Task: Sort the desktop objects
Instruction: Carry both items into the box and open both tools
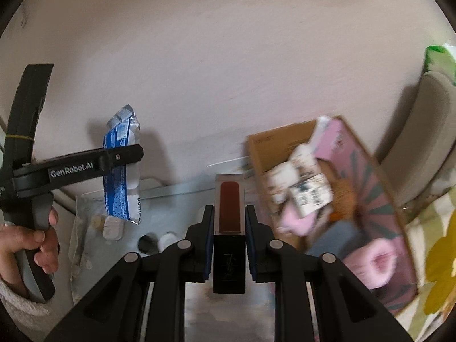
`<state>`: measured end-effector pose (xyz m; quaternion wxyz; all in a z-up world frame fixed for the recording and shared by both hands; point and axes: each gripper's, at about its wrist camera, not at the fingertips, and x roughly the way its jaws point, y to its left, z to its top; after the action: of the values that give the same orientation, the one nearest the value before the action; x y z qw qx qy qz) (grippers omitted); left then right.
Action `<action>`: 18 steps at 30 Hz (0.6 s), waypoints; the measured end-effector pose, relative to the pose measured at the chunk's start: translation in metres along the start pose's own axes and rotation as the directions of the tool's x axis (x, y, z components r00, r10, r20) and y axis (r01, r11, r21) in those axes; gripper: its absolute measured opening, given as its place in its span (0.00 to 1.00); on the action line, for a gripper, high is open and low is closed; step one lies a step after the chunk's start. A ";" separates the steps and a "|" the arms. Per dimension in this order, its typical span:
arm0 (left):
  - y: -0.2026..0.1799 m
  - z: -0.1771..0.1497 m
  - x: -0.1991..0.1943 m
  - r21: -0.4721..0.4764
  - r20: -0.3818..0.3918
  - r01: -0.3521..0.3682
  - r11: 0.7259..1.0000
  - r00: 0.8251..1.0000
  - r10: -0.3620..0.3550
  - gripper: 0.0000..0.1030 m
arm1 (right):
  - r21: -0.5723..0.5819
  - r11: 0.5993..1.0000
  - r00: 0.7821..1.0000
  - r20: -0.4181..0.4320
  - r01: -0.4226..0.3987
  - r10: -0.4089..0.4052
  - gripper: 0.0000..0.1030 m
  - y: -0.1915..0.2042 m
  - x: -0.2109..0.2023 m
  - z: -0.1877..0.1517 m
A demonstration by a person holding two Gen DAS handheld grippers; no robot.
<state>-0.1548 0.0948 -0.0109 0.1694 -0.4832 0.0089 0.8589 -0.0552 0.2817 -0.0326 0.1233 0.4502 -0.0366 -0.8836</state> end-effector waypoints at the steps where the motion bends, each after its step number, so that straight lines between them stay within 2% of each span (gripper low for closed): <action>1: -0.007 0.005 -0.001 0.011 0.001 0.015 1.000 1.000 -0.015 0.56 | 0.001 1.000 1.000 -0.004 0.010 -0.010 0.18 -0.007 -0.007 0.002; 4: -0.032 0.017 -0.011 0.053 0.006 0.050 0.997 0.999 -0.051 0.56 | 0.012 0.999 0.999 -0.010 0.041 -0.041 0.18 -0.033 -0.019 0.008; 9: -0.081 0.038 -0.002 0.121 -0.007 0.113 0.986 0.994 -0.113 0.56 | 0.043 0.996 0.997 -0.016 0.075 -0.074 0.18 -0.066 -0.030 0.011; 18: -0.161 0.049 0.046 0.198 -0.074 0.192 0.961 0.981 -0.181 0.56 | 0.047 0.995 0.994 -0.073 0.085 -0.082 0.18 -0.096 -0.018 0.001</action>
<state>-0.1693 0.2681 0.0003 0.2978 -0.4855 0.0561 0.8200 -0.0639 0.3785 -0.0350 0.0760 0.4852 -0.0357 -0.8704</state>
